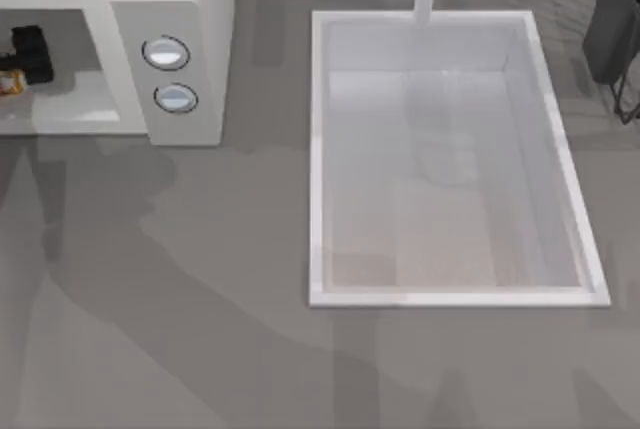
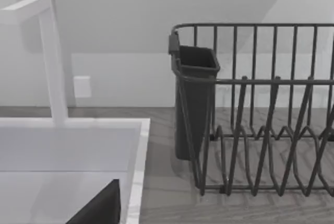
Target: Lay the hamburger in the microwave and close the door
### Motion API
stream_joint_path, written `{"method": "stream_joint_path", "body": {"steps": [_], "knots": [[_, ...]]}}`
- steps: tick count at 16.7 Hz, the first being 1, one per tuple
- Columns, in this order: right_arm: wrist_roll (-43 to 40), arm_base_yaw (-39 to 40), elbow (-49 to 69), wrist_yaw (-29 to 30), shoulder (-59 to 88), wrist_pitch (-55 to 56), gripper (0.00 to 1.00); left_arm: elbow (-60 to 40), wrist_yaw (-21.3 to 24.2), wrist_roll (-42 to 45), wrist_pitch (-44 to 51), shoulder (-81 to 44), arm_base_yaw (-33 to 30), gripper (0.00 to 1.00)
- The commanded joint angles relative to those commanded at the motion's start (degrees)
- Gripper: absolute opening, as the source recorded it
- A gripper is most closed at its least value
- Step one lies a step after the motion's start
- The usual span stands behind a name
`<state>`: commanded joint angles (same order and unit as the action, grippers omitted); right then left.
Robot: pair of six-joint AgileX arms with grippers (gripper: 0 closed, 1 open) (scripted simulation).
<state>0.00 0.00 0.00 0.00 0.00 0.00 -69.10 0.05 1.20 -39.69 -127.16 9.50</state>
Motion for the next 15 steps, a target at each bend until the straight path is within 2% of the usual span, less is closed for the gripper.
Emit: {"method": "stream_joint_path", "body": {"steps": [6, 15], "knots": [[0.0, 0.0, 0.0, 0.0, 0.0, 0.0, 1.00, 7.8, 1.6, 0.9, -7.4, 7.4, 1.8, 1.00], [0.0, 0.0, 0.0, 0.0, 0.0, 0.0, 1.00, 27.8, 5.0, 2.5, -18.4, 17.9, 5.6, 1.00]]}}
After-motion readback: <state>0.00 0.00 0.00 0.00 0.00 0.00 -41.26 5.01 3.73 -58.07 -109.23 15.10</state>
